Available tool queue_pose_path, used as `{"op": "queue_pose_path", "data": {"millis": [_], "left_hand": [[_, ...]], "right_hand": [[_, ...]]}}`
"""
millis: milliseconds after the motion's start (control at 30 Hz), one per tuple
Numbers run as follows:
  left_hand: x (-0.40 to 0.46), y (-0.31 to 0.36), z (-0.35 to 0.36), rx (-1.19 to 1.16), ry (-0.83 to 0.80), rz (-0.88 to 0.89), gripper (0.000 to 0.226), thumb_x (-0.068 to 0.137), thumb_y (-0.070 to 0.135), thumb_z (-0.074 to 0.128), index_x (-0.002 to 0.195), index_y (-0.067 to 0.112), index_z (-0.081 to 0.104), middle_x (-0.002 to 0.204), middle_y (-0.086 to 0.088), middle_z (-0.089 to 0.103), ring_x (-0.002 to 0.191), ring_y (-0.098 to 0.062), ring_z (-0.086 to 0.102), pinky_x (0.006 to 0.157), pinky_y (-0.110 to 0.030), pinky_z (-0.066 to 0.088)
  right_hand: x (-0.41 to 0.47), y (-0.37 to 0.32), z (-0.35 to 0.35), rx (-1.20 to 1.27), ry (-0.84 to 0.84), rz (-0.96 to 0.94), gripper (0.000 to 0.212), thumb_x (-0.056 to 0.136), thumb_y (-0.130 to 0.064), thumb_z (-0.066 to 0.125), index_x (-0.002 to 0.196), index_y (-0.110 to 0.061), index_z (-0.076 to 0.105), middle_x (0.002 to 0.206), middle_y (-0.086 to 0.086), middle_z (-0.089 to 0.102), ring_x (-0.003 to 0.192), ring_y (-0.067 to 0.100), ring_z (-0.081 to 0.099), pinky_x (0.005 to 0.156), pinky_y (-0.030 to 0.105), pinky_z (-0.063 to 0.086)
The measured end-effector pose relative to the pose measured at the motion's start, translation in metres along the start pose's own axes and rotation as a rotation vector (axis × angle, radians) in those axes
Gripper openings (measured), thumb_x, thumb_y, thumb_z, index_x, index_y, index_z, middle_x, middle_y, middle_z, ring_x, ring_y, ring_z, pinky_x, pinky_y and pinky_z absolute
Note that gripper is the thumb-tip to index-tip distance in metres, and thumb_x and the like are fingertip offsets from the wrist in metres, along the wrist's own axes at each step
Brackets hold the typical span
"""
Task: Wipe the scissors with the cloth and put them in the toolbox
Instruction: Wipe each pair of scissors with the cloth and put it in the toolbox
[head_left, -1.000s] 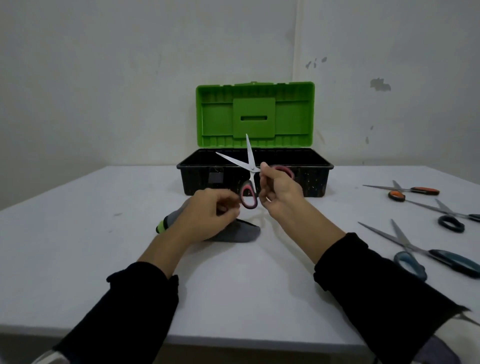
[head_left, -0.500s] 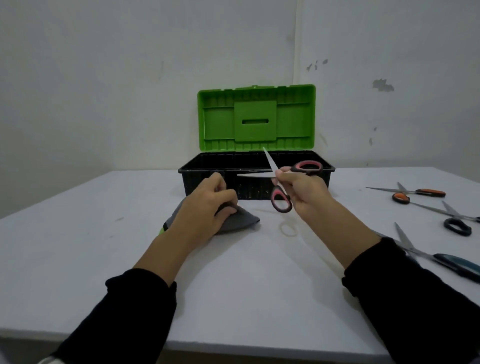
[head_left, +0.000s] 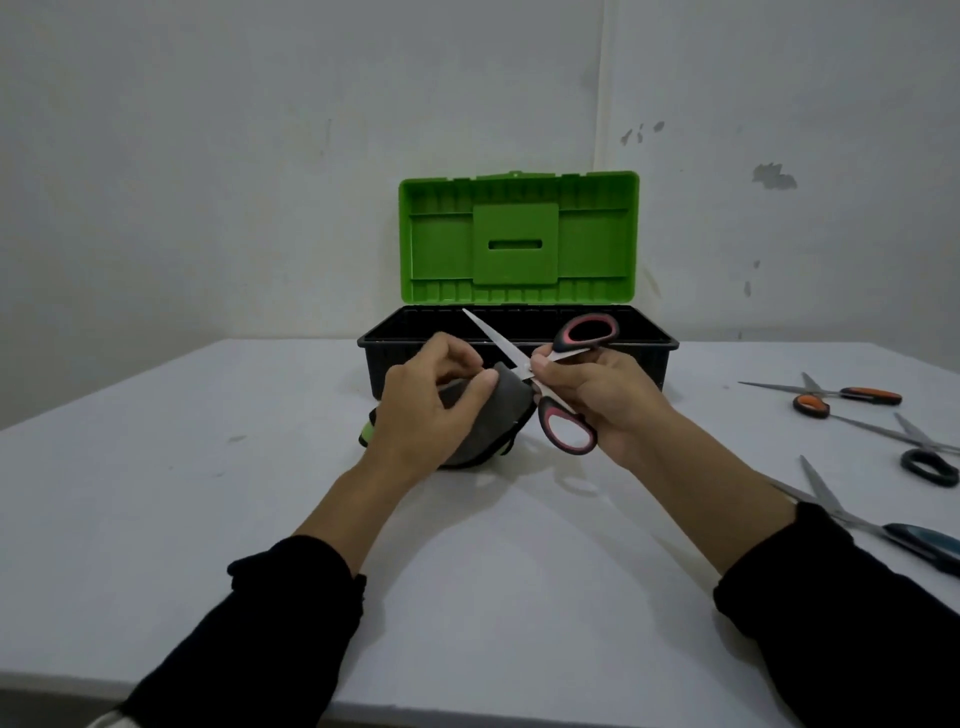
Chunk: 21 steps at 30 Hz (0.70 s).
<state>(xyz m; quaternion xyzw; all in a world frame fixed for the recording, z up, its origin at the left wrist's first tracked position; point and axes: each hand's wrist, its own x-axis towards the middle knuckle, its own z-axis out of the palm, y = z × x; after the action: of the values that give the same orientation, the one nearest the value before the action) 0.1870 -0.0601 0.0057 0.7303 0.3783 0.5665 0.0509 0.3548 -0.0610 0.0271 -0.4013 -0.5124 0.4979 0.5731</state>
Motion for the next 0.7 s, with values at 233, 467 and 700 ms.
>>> {"op": "queue_pose_path", "data": {"millis": [233, 467, 700], "left_hand": [[0.000, -0.005, -0.012, 0.003, 0.033, -0.025, 0.011, 0.079, 0.013, 0.072, 0.084, 0.023, 0.070, 0.079, 0.013, 0.068, 0.078, -0.001, 0.064, 0.075, -0.012, 0.049], [0.000, 0.000, 0.000, -0.084, 0.066, -0.123, 0.011, 0.072, 0.016, 0.078, 0.079, 0.016, 0.069, 0.078, 0.008, 0.069, 0.075, 0.000, 0.063, 0.072, -0.010, 0.048], [0.001, -0.002, 0.001, -0.086, -0.032, -0.204, 0.011, 0.075, 0.012, 0.075, 0.084, 0.013, 0.068, 0.080, 0.003, 0.069, 0.074, 0.002, 0.061, 0.069, -0.008, 0.047]], "right_hand": [[0.002, 0.003, -0.001, -0.079, -0.067, -0.074, 0.013, 0.088, -0.004, 0.060, 0.083, -0.014, 0.066, 0.078, 0.004, 0.066, 0.070, 0.014, 0.064, 0.055, 0.017, 0.051], [-0.002, 0.017, 0.020, 0.075, -0.021, -0.083, 0.015, 0.088, 0.003, 0.056, 0.083, -0.006, 0.065, 0.077, 0.009, 0.068, 0.065, 0.013, 0.067, 0.058, 0.020, 0.054], [0.000, 0.018, 0.021, -0.023, 0.105, -0.069, 0.014, 0.087, -0.004, 0.061, 0.080, -0.014, 0.068, 0.084, 0.010, 0.069, 0.083, 0.025, 0.066, 0.074, 0.032, 0.053]]}}
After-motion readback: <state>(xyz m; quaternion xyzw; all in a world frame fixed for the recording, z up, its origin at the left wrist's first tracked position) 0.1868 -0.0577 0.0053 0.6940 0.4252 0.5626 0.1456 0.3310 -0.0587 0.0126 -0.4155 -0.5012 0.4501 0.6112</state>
